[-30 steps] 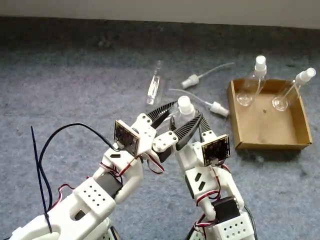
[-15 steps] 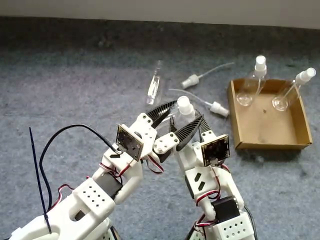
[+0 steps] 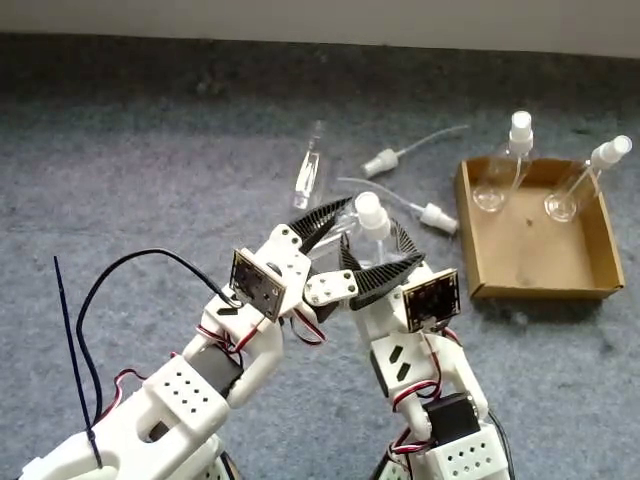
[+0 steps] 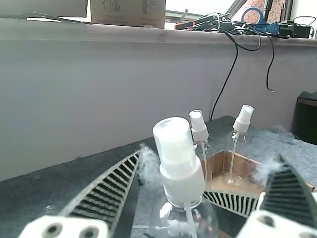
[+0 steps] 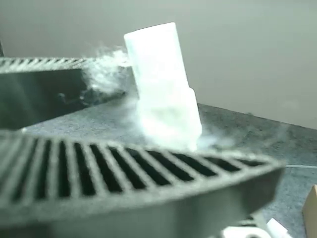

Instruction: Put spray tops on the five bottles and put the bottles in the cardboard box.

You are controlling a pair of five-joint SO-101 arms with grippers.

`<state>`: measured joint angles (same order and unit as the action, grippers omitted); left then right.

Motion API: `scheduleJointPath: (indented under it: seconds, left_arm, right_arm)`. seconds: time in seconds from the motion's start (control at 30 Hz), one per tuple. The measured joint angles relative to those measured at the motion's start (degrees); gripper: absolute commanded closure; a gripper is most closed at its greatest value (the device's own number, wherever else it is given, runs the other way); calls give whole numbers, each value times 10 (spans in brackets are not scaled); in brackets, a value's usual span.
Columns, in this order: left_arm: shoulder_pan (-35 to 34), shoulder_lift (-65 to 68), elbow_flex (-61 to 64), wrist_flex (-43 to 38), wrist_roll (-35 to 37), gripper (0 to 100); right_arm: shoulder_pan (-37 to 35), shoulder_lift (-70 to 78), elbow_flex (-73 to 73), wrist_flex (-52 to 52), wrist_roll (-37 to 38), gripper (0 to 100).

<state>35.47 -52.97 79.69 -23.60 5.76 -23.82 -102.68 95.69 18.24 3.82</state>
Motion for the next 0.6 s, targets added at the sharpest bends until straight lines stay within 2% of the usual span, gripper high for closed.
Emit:
scheduleJointPath:
  seconds: [0.23,0.37,0.47,0.6]
  left_arm:
    - [-4,-8,7,1,0,678]
    - [-7,-69,51,9,0,678]
    - [-7,-141,62,74,-2,678]
    - [-7,-251,62,214,-1,678]
  right_arm:
    - [0,-1,0,-1,0,897]
    - [0,-1,0,-1,0,897]
    - [1,-1,0,-1,-1,897]
    - [1,-1,0,-1,-1,897]
